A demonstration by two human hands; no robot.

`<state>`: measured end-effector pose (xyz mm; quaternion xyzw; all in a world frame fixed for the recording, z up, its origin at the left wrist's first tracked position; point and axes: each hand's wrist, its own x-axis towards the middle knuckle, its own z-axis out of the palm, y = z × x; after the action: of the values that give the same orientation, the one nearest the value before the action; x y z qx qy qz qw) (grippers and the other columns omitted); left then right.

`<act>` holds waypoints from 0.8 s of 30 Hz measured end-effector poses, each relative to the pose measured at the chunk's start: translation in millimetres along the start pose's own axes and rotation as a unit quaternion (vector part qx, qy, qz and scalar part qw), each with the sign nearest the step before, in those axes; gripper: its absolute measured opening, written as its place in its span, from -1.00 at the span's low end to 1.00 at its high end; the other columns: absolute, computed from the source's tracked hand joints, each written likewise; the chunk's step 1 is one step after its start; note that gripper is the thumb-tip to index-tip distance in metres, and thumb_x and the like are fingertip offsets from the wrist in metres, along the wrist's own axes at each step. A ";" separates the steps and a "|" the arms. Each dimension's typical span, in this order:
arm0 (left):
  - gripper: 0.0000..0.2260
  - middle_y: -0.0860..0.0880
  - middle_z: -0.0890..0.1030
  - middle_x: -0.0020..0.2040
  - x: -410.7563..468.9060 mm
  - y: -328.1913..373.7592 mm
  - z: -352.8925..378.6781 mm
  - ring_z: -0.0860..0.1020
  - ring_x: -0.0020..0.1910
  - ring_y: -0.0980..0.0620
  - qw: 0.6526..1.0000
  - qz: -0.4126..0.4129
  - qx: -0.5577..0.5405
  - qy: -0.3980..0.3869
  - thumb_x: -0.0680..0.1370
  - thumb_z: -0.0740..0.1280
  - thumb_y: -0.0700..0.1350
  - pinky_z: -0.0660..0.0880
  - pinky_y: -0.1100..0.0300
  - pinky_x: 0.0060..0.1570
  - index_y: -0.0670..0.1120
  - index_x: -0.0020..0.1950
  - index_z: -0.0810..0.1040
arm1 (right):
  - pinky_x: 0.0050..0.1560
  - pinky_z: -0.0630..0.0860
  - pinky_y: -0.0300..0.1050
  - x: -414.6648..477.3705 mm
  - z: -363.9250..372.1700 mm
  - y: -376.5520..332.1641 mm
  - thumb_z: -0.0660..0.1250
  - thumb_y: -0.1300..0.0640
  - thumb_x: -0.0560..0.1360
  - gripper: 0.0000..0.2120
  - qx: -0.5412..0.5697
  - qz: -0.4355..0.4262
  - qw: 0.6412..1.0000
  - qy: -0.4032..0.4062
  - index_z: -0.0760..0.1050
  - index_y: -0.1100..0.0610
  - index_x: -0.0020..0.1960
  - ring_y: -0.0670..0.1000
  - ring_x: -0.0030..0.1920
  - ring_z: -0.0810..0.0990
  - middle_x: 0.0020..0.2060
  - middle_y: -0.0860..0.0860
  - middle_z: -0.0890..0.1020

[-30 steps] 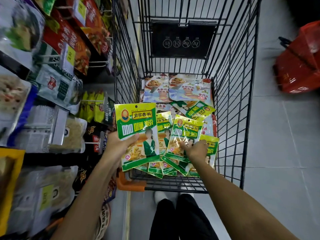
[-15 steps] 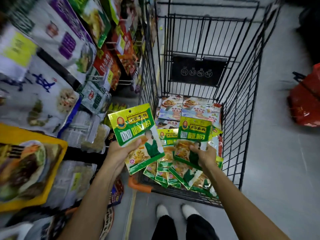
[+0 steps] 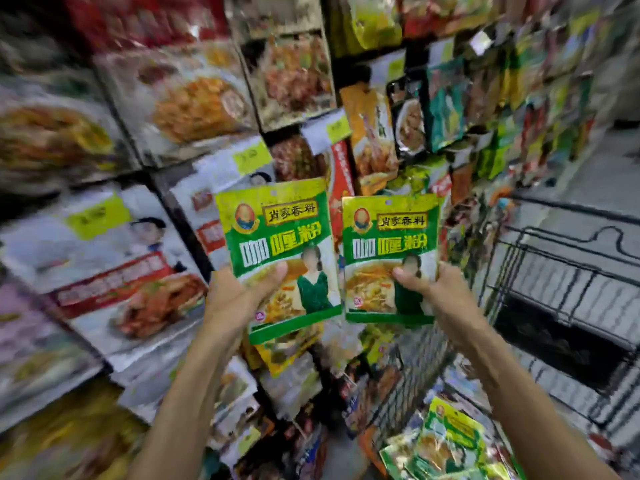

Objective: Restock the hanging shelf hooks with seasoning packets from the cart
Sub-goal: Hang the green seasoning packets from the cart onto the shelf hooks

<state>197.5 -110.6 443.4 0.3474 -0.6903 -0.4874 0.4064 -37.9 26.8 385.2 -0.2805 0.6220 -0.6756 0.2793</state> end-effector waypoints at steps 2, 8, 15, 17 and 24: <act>-0.52 0.07 0.69 0.04 -12.3 35.2 -36.7 0.65 0.05 0.01 0.998 0.042 0.007 0.037 0.20 0.54 0.24 0.55 -0.09 0.13 0.21 0.08 0.62 | -0.19 0.48 -0.01 -3.5 31.3 -40.0 0.50 0.15 0.39 -0.83 0.003 -0.042 0.998 -0.042 0.55 0.21 -0.25 0.07 -0.23 0.58 -0.31 0.12 0.60; -0.68 0.11 0.71 -0.10 -54.4 112.1 -142.7 0.68 -0.07 0.04 0.980 0.124 0.013 0.158 0.22 0.58 0.15 0.59 0.10 -0.10 0.22 -0.07 0.66 | -0.08 0.56 0.09 -19.5 128.4 -123.7 0.48 0.10 0.35 -0.82 0.039 -0.132 0.975 -0.175 0.61 0.19 -0.13 0.04 -0.16 0.69 -0.24 0.04 0.71; -0.68 0.06 0.72 -0.13 -101.2 154.2 -259.2 0.69 -0.14 0.05 0.946 0.151 0.068 0.279 0.20 0.55 0.14 0.59 0.07 -0.07 0.13 -0.09 0.68 | -0.01 0.44 0.05 -51.1 257.0 -185.1 0.41 -0.04 0.43 -0.50 0.099 -0.182 0.929 -0.307 0.44 0.42 -0.02 0.21 -0.02 0.56 -0.13 0.19 0.49; -0.71 0.09 0.72 -0.15 -110.6 161.5 -281.6 0.67 -0.21 0.12 0.934 0.163 0.080 0.306 0.21 0.50 0.14 0.58 0.20 -0.21 0.12 -0.11 0.68 | 0.08 0.51 -0.03 -62.6 285.4 -198.0 0.39 0.06 0.50 -0.69 0.095 -0.201 0.919 -0.324 0.51 0.34 -0.11 0.09 -0.02 0.64 -0.15 0.26 0.60; -0.76 0.15 0.65 -0.39 -119.3 176.2 -318.7 0.56 -0.47 0.25 0.911 0.192 0.080 0.356 0.25 0.48 0.03 0.42 0.42 -0.49 -0.03 -0.17 0.61 | -0.12 0.51 -0.02 -80.1 357.1 -236.7 0.37 0.14 0.53 -0.82 0.111 -0.194 0.901 -0.372 0.55 0.23 -0.20 0.09 -0.17 0.62 -0.24 0.10 0.63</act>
<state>520.7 -80.7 647.2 0.3899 -0.5903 -0.1873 0.6815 269.8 -142.6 643.3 -0.5936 0.3268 -0.6278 0.3830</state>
